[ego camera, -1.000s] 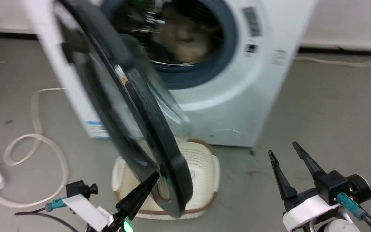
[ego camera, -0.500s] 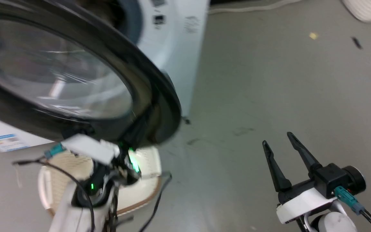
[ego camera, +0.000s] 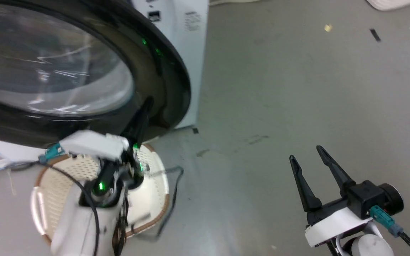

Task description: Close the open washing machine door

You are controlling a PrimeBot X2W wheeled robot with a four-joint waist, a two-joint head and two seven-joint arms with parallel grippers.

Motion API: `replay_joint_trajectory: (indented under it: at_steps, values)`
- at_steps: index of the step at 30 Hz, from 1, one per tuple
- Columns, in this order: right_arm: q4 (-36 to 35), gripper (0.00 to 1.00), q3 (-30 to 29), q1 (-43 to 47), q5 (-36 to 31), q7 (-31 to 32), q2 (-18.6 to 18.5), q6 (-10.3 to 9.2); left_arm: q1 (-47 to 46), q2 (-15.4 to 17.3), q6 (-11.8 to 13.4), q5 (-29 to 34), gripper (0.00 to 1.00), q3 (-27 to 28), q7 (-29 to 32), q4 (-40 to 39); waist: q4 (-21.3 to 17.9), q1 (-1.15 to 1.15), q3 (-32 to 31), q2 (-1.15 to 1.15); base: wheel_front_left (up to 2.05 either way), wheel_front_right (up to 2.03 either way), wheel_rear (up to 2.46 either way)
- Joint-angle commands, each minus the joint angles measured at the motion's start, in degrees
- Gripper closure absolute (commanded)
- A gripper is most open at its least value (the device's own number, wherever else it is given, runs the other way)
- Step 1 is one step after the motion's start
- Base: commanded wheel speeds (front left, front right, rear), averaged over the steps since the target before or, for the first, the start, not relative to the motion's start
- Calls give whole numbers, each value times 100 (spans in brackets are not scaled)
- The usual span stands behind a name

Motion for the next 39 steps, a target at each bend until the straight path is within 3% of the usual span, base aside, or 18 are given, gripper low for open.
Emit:
replay_joint_trajectory:
  at_steps: [1,2,3,4,7,9,11,13,16,20,25,29,32,34,39]
  values:
    - [-8,0,-33,95,-56,-26,24,5,385,49,-25,132,53,-66,-55,-222,274,0,-233,-1,0,0,0]
    - [-8,0,-33,95,-56,-26,24,5,385,49,-25,132,53,-66,-55,-222,274,0,-233,-1,0,0,0]
    - [-16,0,-74,161,-104,-26,24,5,758,76,-26,243,0,-100,-164,-486,465,0,-366,-1,0,0,0]
    - [-24,0,-120,277,-158,-26,11,5,1316,299,-26,661,0,-303,-349,-1054,767,0,-554,-1,0,0,0]
    - [-35,0,-144,357,-167,-26,-29,5,1667,556,-26,1184,0,-503,-728,-1451,985,0,-672,-1,0,0,0]
    - [-62,0,-172,460,-159,-26,-89,5,2075,888,-27,1957,0,-749,-1620,-1845,1309,0,-834,-1,0,0,0]
    - [-74,0,-184,491,-154,-26,-102,5,2182,1008,-27,2229,0,-843,-1937,-1924,1404,0,-879,-1,0,0,0]
    - [-97,0,-228,559,-143,-26,-120,5,2358,1294,-27,2920,0,-1061,-2556,-1977,1601,0,-978,-1,0,0,0]
    - [-128,0,-240,651,-128,-26,-131,5,2568,1517,-4,4113,0,-976,-2849,-1821,1830,0,-1092,-1,0,0,0]
    - [-199,0,-243,732,-151,-26,-130,5,2820,1256,292,5911,0,-319,-2866,-2136,2039,0,-1167,-1,0,0,0]
    - [-266,0,-201,826,-134,-26,-115,5,3197,858,444,7453,0,35,-2868,-2542,2226,0,-1185,-1,0,0,0]
    - [-290,0,-160,927,-91,-26,-92,5,3361,681,558,8453,0,-58,-2868,-2596,2453,0,-1122,-1,0,0,0]
    - [-333,0,-73,863,-46,-26,-86,5,3382,610,536,8557,0,-66,-2869,-2487,2521,0,-1036,-1,0,0,0]
    - [-410,100,84,773,67,-26,-150,5,3338,554,491,8531,0,-51,-2869,-2385,2576,0,-935,-1,0,0,0]
    - [-550,100,246,423,245,-23,-437,5,3057,469,365,8581,0,-71,-2869,-2370,2809,0,-619,-1,0,0,0]
